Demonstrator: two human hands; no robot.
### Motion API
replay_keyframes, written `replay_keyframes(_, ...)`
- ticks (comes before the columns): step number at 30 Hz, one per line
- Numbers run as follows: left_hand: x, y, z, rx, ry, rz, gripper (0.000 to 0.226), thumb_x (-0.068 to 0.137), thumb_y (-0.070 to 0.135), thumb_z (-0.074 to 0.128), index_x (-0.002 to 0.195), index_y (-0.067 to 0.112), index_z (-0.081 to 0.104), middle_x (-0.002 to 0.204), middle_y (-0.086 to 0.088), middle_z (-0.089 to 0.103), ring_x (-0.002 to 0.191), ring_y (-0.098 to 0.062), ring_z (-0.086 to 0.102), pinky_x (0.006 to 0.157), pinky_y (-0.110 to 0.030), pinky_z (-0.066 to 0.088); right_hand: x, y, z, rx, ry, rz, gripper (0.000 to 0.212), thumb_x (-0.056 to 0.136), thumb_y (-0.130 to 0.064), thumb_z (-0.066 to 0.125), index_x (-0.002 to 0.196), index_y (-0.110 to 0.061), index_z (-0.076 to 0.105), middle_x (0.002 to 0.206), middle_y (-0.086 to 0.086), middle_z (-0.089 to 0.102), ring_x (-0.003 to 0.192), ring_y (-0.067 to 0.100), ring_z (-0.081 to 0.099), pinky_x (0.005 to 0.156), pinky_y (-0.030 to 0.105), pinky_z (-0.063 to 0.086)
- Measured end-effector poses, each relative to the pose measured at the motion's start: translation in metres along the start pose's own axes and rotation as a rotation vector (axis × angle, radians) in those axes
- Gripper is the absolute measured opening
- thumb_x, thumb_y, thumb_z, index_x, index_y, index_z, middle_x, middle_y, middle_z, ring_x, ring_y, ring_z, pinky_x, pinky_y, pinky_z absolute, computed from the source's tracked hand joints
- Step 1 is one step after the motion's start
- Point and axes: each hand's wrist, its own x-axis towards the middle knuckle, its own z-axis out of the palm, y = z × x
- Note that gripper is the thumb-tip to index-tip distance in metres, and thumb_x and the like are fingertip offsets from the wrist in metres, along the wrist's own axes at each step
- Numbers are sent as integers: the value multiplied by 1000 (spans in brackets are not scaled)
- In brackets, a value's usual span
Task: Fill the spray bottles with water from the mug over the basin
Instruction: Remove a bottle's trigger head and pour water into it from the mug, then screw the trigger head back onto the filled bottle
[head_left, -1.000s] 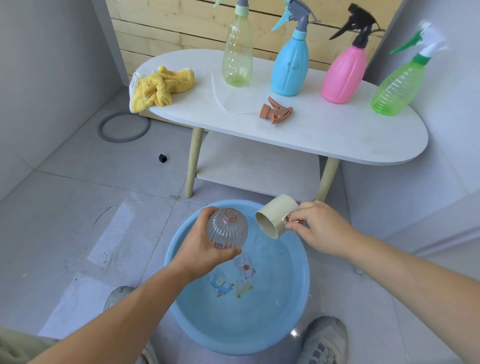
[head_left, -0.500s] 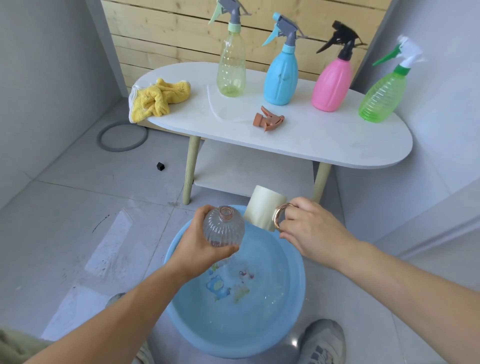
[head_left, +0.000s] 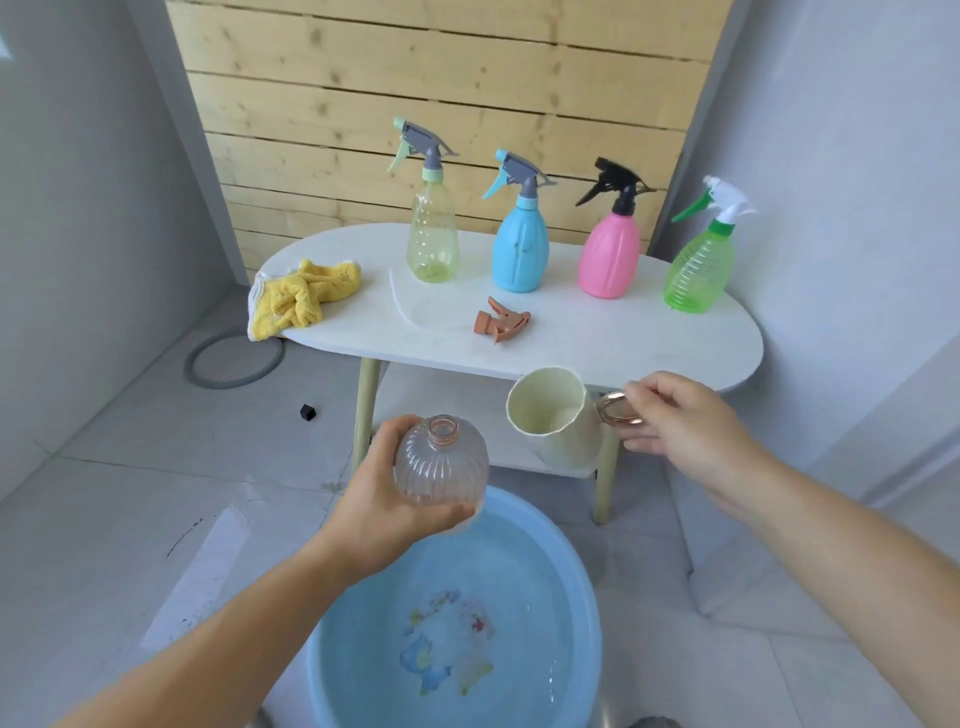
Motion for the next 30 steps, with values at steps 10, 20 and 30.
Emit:
replay_keyframes(10, 58, 59, -3, 29, -34, 73, 85, 61, 27, 99, 128, 40, 48, 117, 23, 61, 106, 6, 59, 80, -17, 51, 74, -10, -54, 457, 169, 209, 27, 105, -25, 44, 83, -10, 50, 89, 17, 64, 81, 38, 65, 79, 41, 55)
replay_keyframes(20, 104, 75, 16, 32, -70, 99, 86, 54, 36, 99, 124, 41, 51, 112, 29, 64, 104, 8, 60, 82, -16, 49, 130, 18, -83, 336, 152, 223, 26, 104, -30, 45, 94, -11, 59, 97, 15, 63, 87, 35, 66, 77, 38, 55)
replay_keyframes(30, 121, 77, 30, 50, -82, 100, 79, 63, 22, 97, 126, 36, 51, 110, 24, 65, 100, 12, 59, 75, -4, 46, 148, 21, -81, -39, 357, 125, 24, 100, -32, 45, 113, -22, 62, 110, 1, 58, 89, 23, 60, 89, 42, 54)
